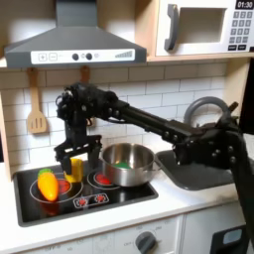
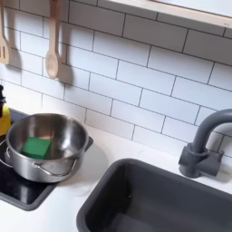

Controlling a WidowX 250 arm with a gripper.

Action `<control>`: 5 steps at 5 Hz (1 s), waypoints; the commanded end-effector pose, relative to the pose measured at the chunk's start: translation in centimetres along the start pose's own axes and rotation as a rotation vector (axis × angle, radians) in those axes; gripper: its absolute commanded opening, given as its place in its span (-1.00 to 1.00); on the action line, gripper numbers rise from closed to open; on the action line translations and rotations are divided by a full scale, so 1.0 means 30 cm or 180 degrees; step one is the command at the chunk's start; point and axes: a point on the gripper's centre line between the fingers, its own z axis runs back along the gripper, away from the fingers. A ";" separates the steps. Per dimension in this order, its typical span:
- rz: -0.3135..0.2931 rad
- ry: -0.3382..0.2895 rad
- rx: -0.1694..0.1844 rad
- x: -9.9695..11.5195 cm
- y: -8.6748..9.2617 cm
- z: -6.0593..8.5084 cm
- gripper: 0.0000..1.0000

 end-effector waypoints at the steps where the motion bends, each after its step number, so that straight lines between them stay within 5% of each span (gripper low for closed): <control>1: -0.0144 0.0004 -0.0022 0.041 -0.049 -0.024 1.00; 5: 0.0000 0.0075 -0.0032 0.077 -0.026 -0.041 1.00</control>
